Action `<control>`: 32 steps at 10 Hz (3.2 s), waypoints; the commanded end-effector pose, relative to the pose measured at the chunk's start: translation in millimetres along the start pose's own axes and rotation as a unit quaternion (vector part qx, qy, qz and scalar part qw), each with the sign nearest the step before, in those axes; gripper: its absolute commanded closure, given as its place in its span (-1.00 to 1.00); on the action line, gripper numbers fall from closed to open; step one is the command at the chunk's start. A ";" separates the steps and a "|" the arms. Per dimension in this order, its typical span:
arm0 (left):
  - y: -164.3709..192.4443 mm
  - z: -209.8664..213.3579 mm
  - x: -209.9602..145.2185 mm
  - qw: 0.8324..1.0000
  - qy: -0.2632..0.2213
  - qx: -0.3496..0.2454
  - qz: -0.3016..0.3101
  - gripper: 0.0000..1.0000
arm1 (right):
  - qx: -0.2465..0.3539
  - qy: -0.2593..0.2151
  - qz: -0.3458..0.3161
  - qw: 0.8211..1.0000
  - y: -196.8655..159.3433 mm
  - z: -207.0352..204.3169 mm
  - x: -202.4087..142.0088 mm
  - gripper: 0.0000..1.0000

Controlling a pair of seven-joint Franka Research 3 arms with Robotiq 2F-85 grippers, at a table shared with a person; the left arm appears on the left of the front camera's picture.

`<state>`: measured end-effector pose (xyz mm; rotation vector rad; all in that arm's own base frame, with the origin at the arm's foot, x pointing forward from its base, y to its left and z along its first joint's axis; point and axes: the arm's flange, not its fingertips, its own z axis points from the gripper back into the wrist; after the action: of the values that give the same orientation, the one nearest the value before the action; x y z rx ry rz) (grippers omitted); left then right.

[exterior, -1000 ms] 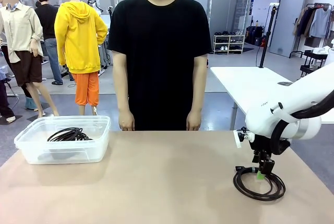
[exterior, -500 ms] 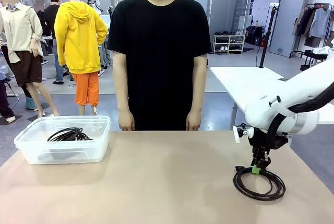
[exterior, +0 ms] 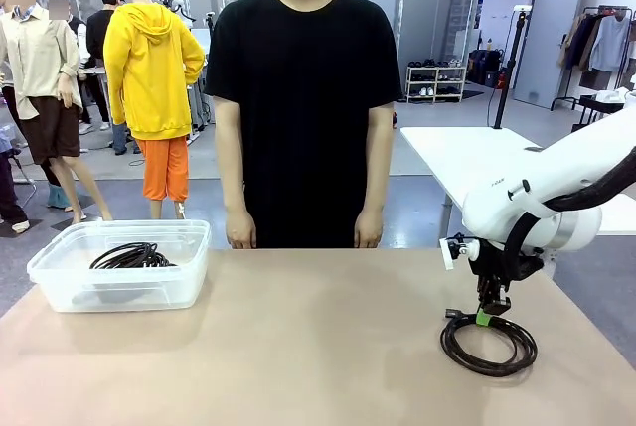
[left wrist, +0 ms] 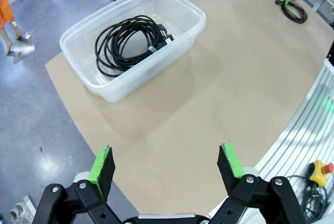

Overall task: Organize and store the cables.
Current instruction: Place the USB Extension Cable into the Organizing box.

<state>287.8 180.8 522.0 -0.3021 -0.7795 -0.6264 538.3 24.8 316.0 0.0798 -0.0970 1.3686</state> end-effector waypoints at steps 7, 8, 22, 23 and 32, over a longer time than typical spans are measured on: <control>-0.4 0.5 1.0 1.000 0.008 0.000 0.007 -1.00 | -0.030 0.021 0.000 0.999 60.4 98.1 157.1 1.00; -0.4 0.5 1.0 1.000 0.008 0.000 0.007 -1.00 | -0.031 0.022 0.002 0.999 65.4 87.6 192.5 1.00; -0.4 0.5 1.0 1.000 0.008 0.000 0.007 -1.00 | -0.011 -0.007 0.047 0.999 108.6 14.2 311.1 -0.75; 0.0 -0.1 0.0 1.000 0.000 0.000 0.000 -1.00 | -0.015 -0.028 0.045 0.998 108.8 27.5 296.2 -0.83; -107.6 -94.0 143.5 0.972 0.131 -0.062 -0.185 -1.00 | -0.042 -0.244 -0.049 0.968 158.6 131.4 -30.0 -1.00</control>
<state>338.6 5.9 561.6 -0.2045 -0.5838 -1.0350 387.7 30.1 446.1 0.3483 -0.5208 1.2404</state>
